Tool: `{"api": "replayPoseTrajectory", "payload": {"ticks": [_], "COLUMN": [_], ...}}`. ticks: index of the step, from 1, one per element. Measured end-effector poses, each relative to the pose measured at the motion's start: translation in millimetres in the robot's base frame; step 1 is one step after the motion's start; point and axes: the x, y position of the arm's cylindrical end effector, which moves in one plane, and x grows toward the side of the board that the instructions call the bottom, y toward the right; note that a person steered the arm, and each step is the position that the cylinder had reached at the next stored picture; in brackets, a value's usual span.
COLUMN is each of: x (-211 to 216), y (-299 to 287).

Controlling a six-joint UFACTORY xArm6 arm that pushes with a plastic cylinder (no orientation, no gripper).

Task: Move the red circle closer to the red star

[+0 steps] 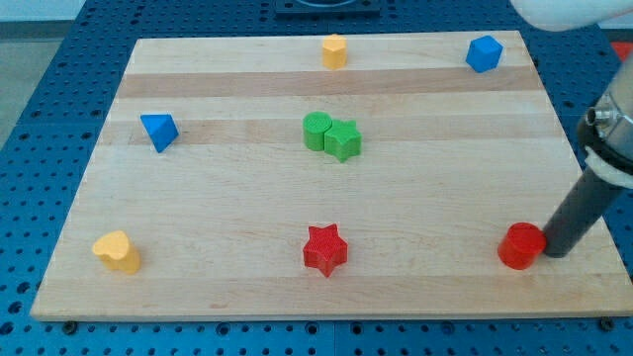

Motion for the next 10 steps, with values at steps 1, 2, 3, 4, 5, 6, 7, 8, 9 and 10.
{"api": "replayPoseTrajectory", "payload": {"ticks": [1,2,3,4,5,6,7,8,9,10], "x": [0,3,19,22,17,2,-14,-24,-25,-22], "y": [-15,-30,-36,-52,-72,-88,-100,-114,-131,-146]}}
